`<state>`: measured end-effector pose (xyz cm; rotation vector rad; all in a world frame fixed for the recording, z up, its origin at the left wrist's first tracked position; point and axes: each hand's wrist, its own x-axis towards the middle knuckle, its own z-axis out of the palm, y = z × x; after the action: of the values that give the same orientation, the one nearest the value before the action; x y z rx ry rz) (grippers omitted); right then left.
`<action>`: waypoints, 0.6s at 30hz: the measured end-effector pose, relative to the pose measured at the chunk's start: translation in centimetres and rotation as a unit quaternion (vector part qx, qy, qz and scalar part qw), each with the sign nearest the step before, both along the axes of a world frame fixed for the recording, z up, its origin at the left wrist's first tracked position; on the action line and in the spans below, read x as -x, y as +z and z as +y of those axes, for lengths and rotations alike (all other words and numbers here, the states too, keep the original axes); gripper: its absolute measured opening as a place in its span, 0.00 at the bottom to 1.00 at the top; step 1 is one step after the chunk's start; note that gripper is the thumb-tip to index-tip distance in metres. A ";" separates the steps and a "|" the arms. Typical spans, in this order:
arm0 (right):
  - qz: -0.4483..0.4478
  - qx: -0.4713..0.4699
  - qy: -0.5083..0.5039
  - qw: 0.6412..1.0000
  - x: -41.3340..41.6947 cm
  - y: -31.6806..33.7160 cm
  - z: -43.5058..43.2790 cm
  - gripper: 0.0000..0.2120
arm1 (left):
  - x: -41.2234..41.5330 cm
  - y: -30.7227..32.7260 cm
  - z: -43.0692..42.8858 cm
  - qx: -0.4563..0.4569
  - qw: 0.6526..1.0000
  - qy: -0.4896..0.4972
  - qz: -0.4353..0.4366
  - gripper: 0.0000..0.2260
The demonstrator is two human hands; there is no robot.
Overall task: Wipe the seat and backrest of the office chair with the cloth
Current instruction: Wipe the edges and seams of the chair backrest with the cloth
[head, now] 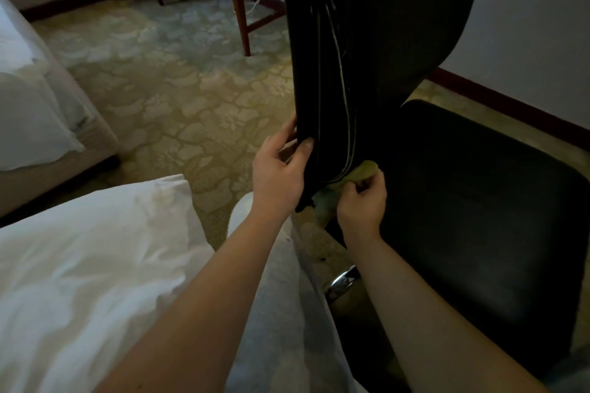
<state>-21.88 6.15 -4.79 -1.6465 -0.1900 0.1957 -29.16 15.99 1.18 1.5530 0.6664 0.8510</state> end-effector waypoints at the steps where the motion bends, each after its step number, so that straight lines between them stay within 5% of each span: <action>1: 0.033 0.012 0.023 0.999 -0.2 -0.2 0.0 0.10 | 0.1 0.2 0.0 0.002 1.000 -0.002 0.000 0.19; 8: 0.038 0.030 0.014 0.999 -2.0 2.0 -2.8 0.09 | 0.8 0.9 0.3 0.003 1.000 -0.024 -0.002 0.18; 18: -0.181 -0.015 0.090 0.979 -3.3 14.9 -3.3 0.08 | 0.6 7.2 -0.7 -0.019 0.995 -0.017 -0.094 0.17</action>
<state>-18.60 2.87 10.08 -1.6243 -0.6180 0.0266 -29.78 15.34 8.36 1.4916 0.4901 0.9753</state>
